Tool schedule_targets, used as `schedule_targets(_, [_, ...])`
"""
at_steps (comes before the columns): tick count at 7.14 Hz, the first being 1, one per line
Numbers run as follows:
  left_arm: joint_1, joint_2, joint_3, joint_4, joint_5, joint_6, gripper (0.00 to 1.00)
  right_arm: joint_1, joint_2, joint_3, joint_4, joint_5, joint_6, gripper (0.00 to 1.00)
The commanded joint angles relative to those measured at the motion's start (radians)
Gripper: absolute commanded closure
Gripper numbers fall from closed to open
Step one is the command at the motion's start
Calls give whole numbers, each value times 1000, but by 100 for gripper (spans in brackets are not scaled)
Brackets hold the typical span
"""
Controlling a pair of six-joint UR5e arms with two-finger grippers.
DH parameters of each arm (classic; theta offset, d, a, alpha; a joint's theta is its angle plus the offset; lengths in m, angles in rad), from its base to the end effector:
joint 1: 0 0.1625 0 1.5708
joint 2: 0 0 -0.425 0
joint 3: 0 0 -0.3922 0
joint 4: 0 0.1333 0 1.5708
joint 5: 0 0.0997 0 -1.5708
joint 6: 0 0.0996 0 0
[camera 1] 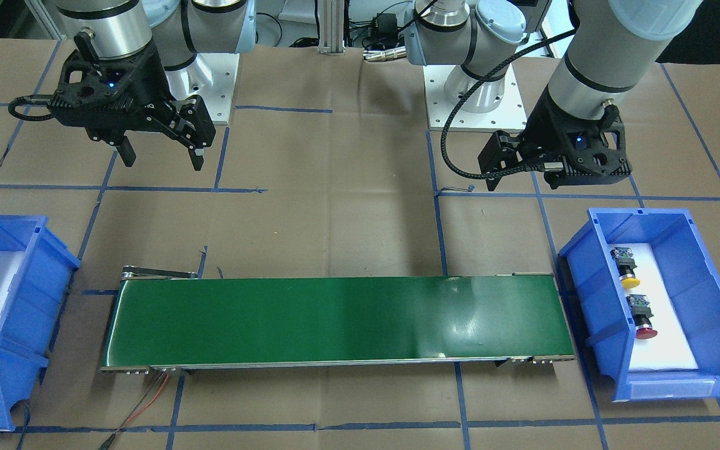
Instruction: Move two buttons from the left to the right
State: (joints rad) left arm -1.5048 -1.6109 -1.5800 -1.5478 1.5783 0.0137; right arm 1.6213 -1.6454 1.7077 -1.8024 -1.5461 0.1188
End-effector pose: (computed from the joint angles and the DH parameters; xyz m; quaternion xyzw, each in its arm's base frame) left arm -0.0989 -0.5134 0.4656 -0.0261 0.9996 0.0133 0.0032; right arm 0.1596 -0.4674 0.4806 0.0330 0.9958 -0.0832 0.0194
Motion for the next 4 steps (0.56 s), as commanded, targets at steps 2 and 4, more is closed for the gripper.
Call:
schedule_targets(2, [2,-3,0,0,-3,2,1,-3,3,7,0,-3,-4,0])
schedule_targets(4, [2,-3,0,0,-3,3,1,-3,4,6,12,0,-2,0])
